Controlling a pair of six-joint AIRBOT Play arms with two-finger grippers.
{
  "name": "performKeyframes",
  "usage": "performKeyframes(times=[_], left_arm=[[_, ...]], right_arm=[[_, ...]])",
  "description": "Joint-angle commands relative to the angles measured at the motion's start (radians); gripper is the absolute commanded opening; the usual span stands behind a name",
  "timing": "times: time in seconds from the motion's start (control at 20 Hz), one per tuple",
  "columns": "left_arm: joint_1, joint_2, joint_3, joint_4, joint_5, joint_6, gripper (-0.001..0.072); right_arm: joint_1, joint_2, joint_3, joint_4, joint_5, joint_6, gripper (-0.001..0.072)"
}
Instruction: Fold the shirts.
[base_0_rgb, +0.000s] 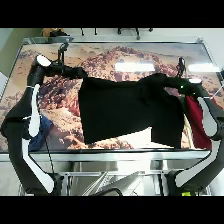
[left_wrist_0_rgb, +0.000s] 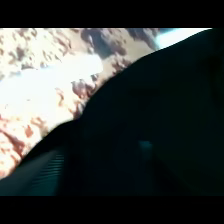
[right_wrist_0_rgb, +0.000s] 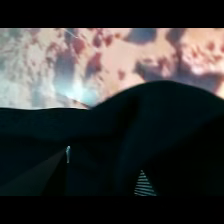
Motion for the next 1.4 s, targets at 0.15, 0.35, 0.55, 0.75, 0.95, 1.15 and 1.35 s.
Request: performKeyframes(times=[0.15, 0.35, 0.55, 0.75, 0.95, 1.15, 1.35], left_arm=[[0.091, 0.159, -0.115, 0.005, -0.153, -0.121, 0.0698], [0.138, 0.317, -0.441, 0.007, -0.269, -0.189, 0.0698], [0.122, 0.514, -0.934, 0.014, -0.183, -0.182, 0.0698], [0.117, 0.646, -1.247, 0.010, -0.053, -0.182, 0.0698], [0.037, 0.689, -1.377, -0.005, 0.076, -0.181, 0.0698], [-0.068, 0.673, -1.409, -0.172, 0.208, -0.106, 0.0698], [-0.120, 0.595, -1.348, -0.203, 0.172, -0.075, 0.0526]], right_arm=[[-0.160, 0.104, 0.083, -0.135, 0.272, 0.118, 0.0406], [-0.290, 0.188, 0.074, -0.180, 0.458, 0.156, 0.0300], [-0.347, 0.223, 0.061, -0.179, 0.537, 0.156, 0.0300], [-0.348, 0.238, 0.061, -0.175, 0.549, 0.157, 0.0300], [-0.348, 0.238, 0.061, -0.171, 0.572, 0.158, 0.0300], [-0.348, 0.238, 0.061, -0.160, 0.579, 0.167, 0.0300], [-0.349, 0.238, 0.061, -0.150, 0.593, 0.172, 0.0300]])
